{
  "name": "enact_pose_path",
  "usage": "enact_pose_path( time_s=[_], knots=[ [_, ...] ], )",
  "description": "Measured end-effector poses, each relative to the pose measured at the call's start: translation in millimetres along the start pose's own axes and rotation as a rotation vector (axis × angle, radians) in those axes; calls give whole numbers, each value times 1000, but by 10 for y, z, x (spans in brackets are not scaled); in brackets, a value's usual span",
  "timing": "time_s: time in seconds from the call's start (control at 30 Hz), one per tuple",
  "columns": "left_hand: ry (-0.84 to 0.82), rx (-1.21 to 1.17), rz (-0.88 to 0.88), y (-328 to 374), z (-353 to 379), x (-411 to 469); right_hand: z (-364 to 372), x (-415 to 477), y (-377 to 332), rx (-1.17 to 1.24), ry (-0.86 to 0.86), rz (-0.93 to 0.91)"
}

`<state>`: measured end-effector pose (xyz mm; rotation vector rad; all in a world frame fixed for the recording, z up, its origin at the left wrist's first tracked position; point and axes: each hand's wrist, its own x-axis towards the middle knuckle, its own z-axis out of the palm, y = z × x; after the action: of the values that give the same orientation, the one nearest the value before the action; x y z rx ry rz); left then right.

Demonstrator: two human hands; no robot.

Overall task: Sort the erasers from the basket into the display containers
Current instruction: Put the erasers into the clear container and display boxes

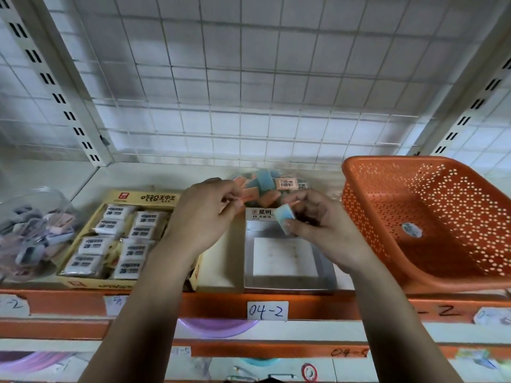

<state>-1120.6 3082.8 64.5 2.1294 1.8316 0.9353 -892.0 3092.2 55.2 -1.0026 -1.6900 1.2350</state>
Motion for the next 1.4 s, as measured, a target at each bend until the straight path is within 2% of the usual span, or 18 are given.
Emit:
enact_pose_path(
  time_s=[0.1, 0.27, 0.7, 0.97, 1.13, 1.27, 1.4],
  knots=[
    [39, -54, -22, -47, 68, -31, 32, -29, 44, -1, -3, 25],
    [90, -81, -20, -76, 140, -65, 84, -25, 43, -50, -101, 65],
    [55, -51, 10, -60, 160, -93, 87, 8, 71, -68, -55, 129],
    [-62, 225, 14, 3, 166, -119, 204, 131, 60, -510, -96, 131],
    [-86, 224, 0, 2, 167, -101, 219, 94, 60, -694, 19, 94],
    [-96, 190, -15, -17, 174, -102, 228, 63, 67, -768, -53, 94],
    [-124, 235, -1, -12, 172, -88, 293, 59, 110, -873, -40, -15]
  ],
)
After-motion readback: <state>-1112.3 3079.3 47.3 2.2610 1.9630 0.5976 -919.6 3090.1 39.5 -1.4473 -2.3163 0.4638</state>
